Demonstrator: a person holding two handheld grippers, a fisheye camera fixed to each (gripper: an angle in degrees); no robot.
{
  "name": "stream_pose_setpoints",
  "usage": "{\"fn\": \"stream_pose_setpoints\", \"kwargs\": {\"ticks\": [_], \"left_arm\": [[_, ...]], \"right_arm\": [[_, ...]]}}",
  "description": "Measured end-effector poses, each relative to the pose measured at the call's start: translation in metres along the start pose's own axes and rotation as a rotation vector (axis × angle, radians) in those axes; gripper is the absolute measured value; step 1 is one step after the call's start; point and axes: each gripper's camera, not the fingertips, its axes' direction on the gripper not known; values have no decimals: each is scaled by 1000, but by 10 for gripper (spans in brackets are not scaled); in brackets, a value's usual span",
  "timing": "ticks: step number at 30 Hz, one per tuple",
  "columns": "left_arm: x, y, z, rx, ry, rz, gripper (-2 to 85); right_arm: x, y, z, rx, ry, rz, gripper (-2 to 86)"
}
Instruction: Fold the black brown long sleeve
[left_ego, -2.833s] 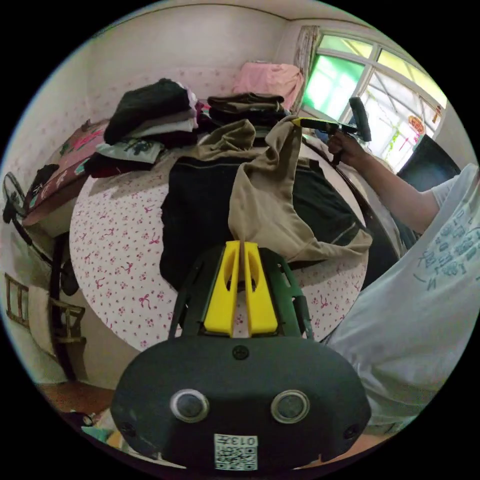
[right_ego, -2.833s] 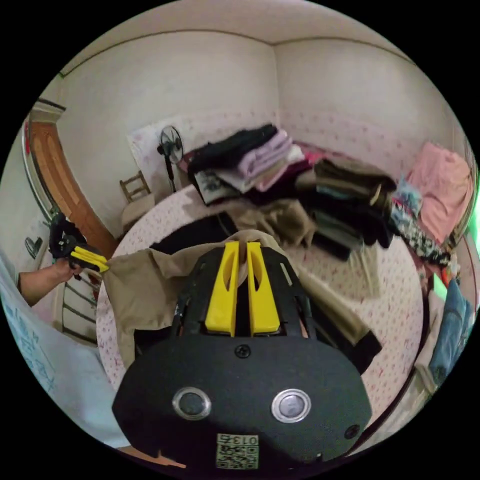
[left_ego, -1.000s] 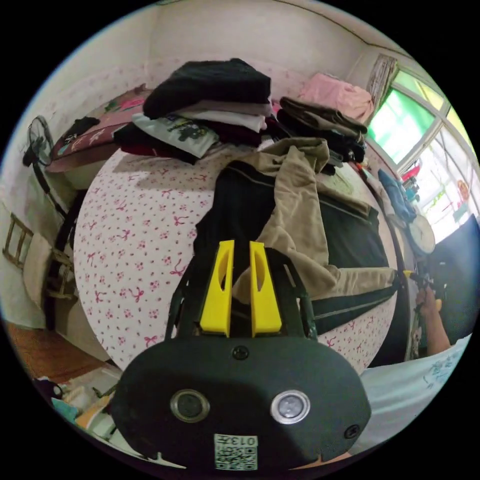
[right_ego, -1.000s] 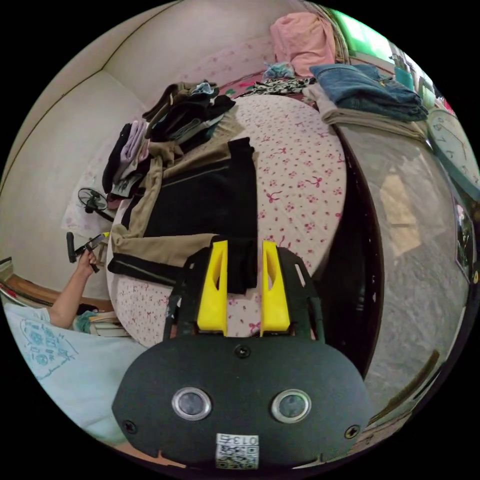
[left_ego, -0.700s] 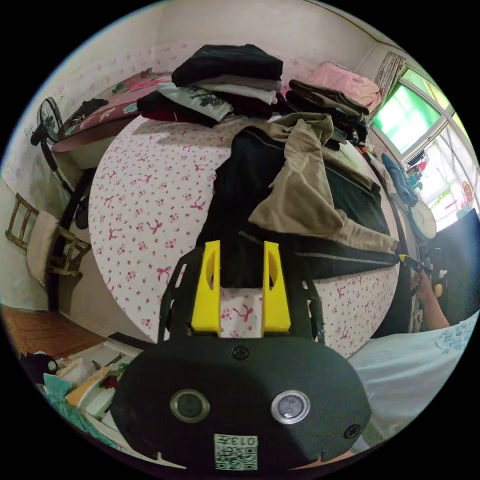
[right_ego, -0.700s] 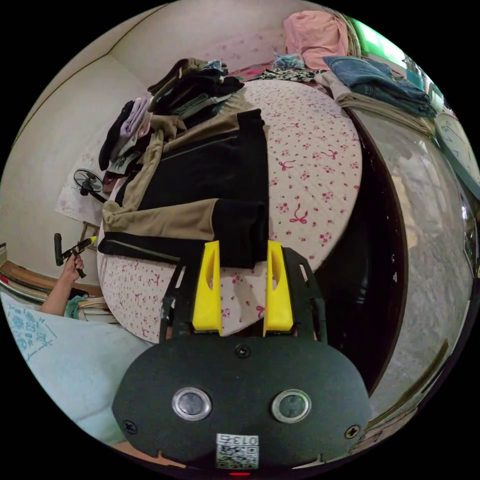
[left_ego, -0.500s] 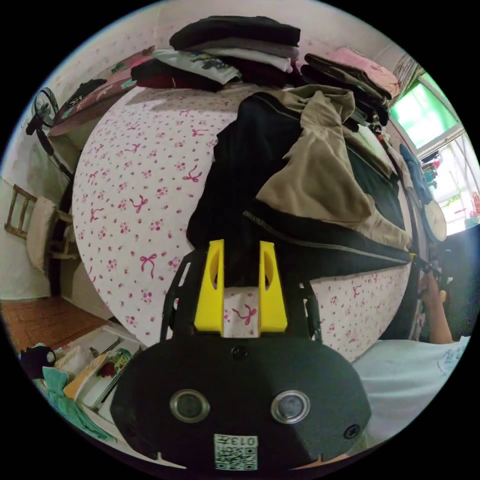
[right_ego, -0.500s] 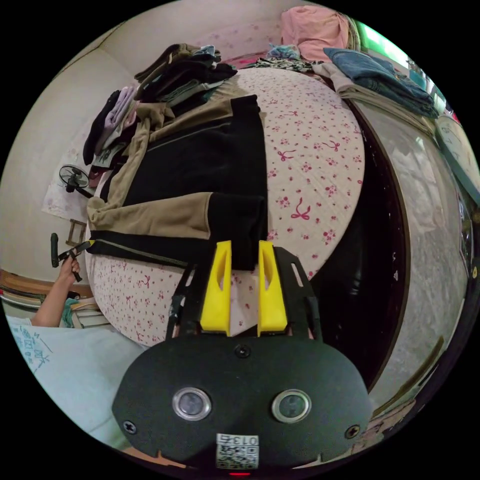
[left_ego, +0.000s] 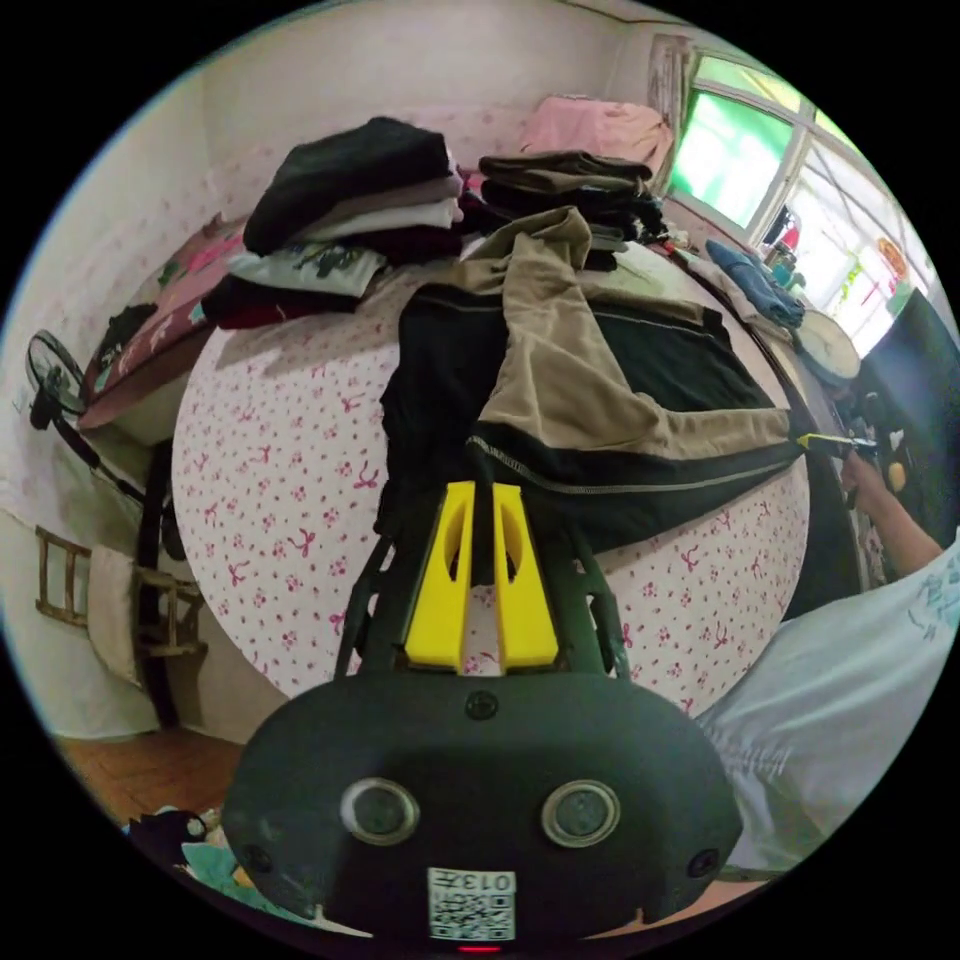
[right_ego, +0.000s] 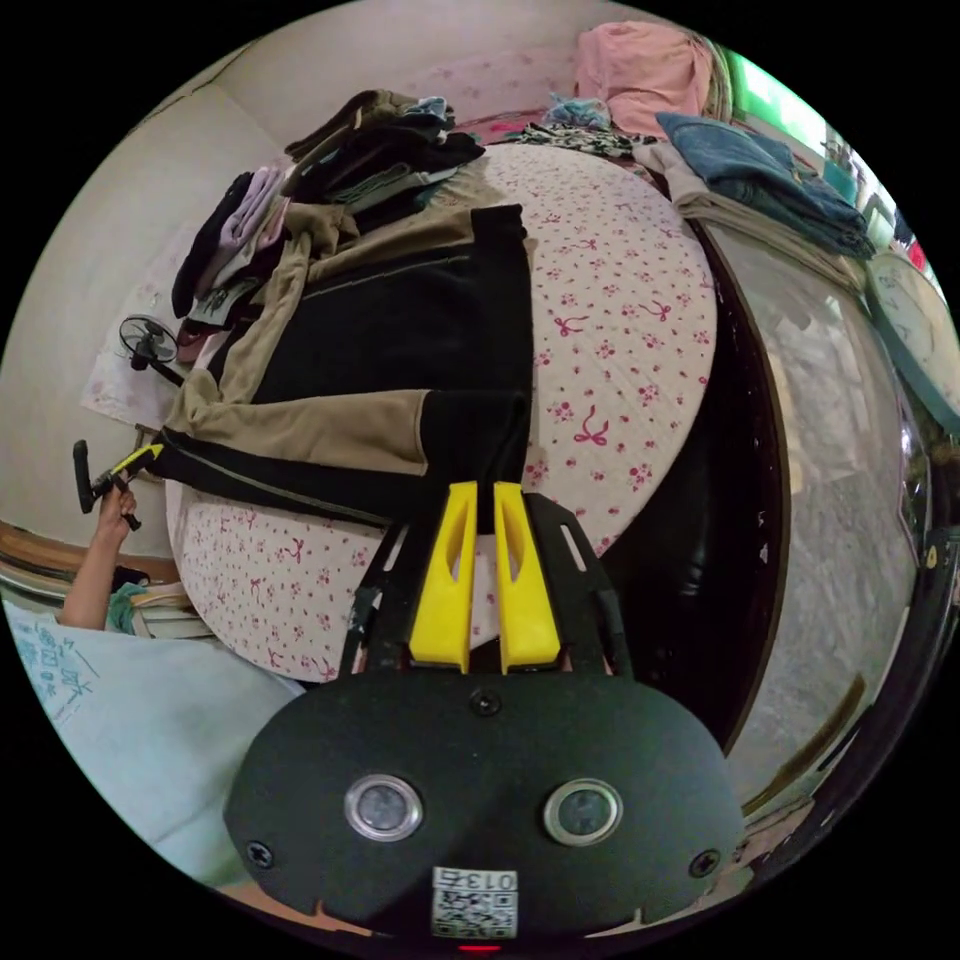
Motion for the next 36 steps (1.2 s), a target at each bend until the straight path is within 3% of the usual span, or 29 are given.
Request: {"fn": "stream_pose_setpoints", "kwargs": {"ticks": [6, 9, 10, 12, 15, 19, 23, 26, 29, 36], "left_arm": [[-9, -10, 25, -24, 7, -19, 20], [-13, -11, 73, -214, 5, 29, 25], [-23, -9, 69, -127, 34, -36, 28], [-35, -9, 66, -144, 123, -101, 35], [-45, 0, 42, -81, 84, -163, 54], [-48, -5, 11, 135, 152, -257, 89], [-20, -49, 36, 81, 245, -165, 122], [12, -81, 70, -41, 187, -52, 125], [35, -95, 100, -171, 132, 45, 54], [63, -96, 74, 41, -73, 108, 27]], "right_arm": [[-4, 1, 0, 22, -15, 30, 26], [-4, 2, 14, 4, -8, 21, 32], [-5, 3, 20, -1, -9, 6, 36], [-4, 1, 16, 1, -31, 16, 44], [-12, -1, 1, -3, 19, -30, 73], [-45, -21, -18, 89, 81, -178, 93], [-92, -62, 14, 19, 93, -350, 99], [-115, -81, 53, -123, 101, -428, 88], [-127, -88, 69, -148, 159, -452, 56], [-136, -84, 59, -52, 136, -379, 27]]}}
